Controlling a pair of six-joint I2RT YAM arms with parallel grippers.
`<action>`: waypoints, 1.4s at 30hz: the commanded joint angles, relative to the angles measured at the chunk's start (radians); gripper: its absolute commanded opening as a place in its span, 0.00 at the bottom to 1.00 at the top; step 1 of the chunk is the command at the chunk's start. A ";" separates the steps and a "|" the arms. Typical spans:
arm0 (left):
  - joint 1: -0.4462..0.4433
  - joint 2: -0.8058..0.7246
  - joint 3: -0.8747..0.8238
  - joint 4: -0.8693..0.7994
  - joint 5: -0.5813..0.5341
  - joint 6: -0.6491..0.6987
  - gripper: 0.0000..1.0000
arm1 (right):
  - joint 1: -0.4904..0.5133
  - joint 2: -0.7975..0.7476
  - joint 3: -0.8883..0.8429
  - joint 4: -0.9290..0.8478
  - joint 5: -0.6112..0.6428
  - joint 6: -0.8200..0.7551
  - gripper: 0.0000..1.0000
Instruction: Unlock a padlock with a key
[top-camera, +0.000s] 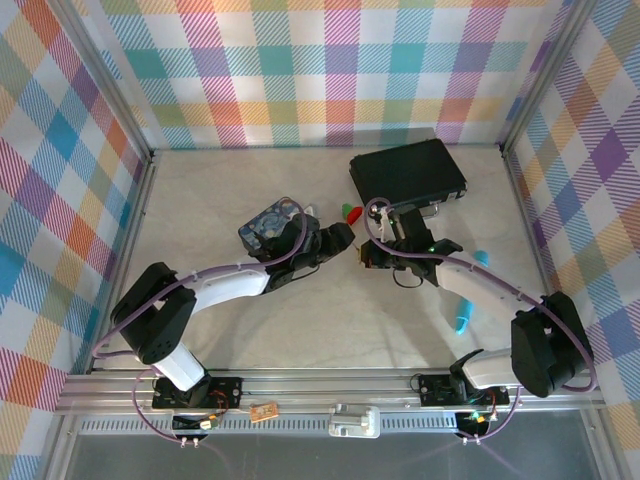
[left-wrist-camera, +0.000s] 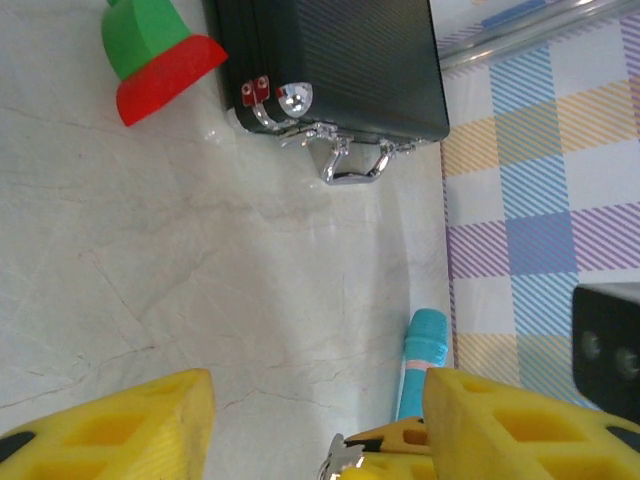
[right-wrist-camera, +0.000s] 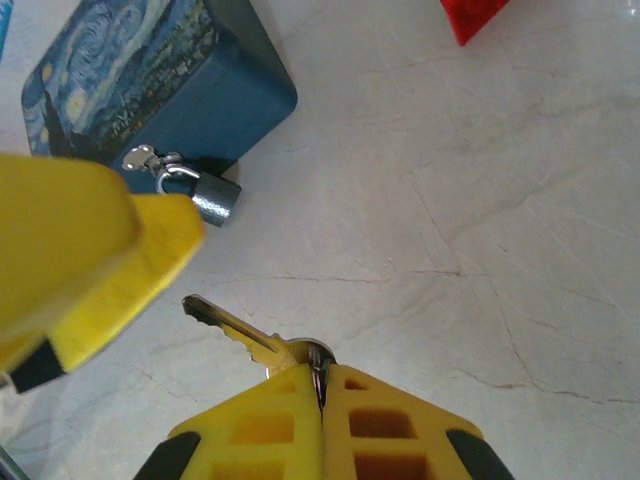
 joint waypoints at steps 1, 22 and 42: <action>-0.017 0.020 0.039 0.044 0.030 0.001 0.53 | 0.002 -0.027 0.031 0.029 -0.024 0.013 0.00; -0.021 0.031 0.040 0.076 0.042 0.007 0.00 | 0.002 -0.039 0.035 0.049 -0.047 0.022 0.00; 0.137 -0.102 0.069 0.092 0.544 0.445 0.00 | -0.257 -0.132 -0.066 0.361 -0.743 -0.066 0.43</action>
